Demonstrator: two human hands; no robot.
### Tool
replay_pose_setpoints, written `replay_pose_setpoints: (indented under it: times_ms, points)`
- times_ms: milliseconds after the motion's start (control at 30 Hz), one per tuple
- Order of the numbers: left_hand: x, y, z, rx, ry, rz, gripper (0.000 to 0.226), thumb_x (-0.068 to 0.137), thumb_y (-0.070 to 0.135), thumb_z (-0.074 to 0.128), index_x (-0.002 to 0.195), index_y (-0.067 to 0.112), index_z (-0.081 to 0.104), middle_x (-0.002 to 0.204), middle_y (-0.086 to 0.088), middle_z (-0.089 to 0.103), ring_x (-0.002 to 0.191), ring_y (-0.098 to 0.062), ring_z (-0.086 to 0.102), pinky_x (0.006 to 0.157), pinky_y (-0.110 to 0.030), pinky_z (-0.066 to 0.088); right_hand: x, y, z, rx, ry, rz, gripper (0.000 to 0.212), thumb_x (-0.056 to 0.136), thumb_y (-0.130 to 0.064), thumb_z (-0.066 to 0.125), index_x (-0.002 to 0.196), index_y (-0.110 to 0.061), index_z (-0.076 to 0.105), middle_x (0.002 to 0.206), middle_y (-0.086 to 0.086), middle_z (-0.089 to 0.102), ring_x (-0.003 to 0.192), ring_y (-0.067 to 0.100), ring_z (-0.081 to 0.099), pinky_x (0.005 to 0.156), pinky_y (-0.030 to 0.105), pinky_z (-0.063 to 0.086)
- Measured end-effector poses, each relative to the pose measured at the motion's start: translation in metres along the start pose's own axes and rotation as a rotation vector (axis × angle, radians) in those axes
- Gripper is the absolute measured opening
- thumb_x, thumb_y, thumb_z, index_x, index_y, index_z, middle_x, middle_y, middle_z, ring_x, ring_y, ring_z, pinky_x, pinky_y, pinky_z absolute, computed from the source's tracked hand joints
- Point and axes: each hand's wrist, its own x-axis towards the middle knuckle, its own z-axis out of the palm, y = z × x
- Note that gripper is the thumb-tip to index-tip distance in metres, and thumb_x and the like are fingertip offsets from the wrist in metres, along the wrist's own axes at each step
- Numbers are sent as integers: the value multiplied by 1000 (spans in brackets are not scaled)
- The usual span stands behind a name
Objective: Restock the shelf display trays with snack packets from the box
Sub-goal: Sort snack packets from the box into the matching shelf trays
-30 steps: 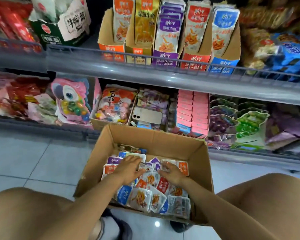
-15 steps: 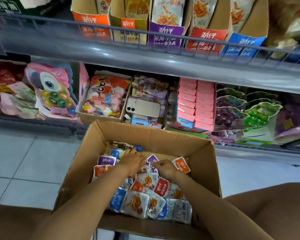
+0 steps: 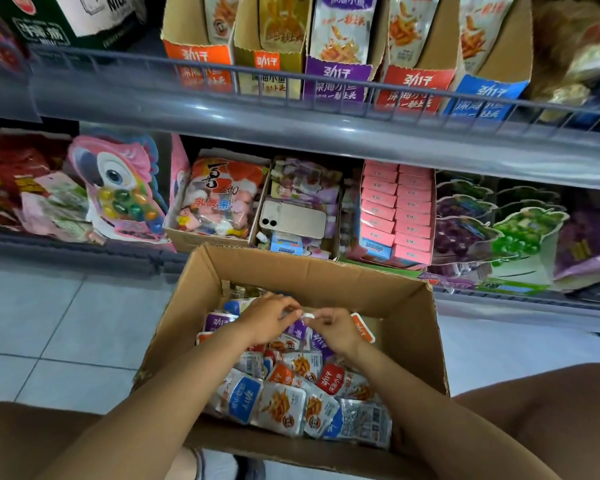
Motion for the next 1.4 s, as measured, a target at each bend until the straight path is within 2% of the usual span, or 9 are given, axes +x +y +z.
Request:
replay_pose_setpoints:
  times_ms: [233,500,667,800,1000,1100,1233,1300,1400]
  points:
    - [-26,33,-39,-58,43,155,42,73,49,73,107,29,59,103,9,56,100,-10,52,87,-34,47,-46,-69,-51,-158,-106,-317,13,90,-13,62,87,-5,72,75,1,69,65,0,58,64,13,46]
    - [-71,62,-55,-522,202,177,25,85,31,67,82,8,57,90,-16,66,77,-20,60,70,-30,44,-93,-94,-57,407,-71,-190,13,85,-16,63,93,-8,71,82,7,74,69,14,69,64,24,56]
    - [-96,65,-55,-809,386,-14,20,92,36,56,105,21,60,95,4,67,85,-11,63,72,-15,49,-106,-95,-57,562,9,-157,16,86,-7,62,100,-4,69,85,11,73,71,17,69,65,23,56]
    - [-106,60,-57,-983,413,-111,16,94,40,50,105,30,57,97,-4,72,88,-23,70,87,-45,55,-107,-104,-70,504,122,-167,13,85,-8,64,95,-12,71,81,4,74,71,15,67,66,22,54]
    - [-117,78,-51,-989,356,-91,28,97,39,44,121,28,51,108,6,66,98,-13,63,91,-38,51,-116,-137,-60,370,44,-315,5,85,-9,65,90,-11,65,71,3,70,59,11,65,55,19,52]
    - [-116,90,-47,-1017,234,-112,55,84,64,49,127,29,52,120,2,65,110,-17,61,99,-42,47,-114,-146,-42,132,92,-463,7,82,-8,69,86,-11,65,79,9,70,68,13,65,62,21,52]
    - [-118,101,-45,-982,236,23,32,85,31,67,114,21,60,101,0,73,94,-18,69,89,-38,53,-108,-147,-30,43,235,-542,14,86,-16,67,100,-16,63,99,7,67,89,18,61,77,19,49]
    - [-121,100,-49,-1098,337,21,25,86,23,66,109,18,61,96,0,73,87,-18,70,81,-35,55,-110,-143,-31,137,279,-423,24,89,-29,61,111,-19,59,112,5,63,101,18,59,89,26,47]
    - [-120,95,-56,-1326,465,-9,10,91,17,60,100,18,61,91,-4,72,81,-21,69,74,-35,56,-122,-133,-29,224,11,-180,32,92,-44,52,107,-19,66,109,3,70,103,18,65,93,32,49]
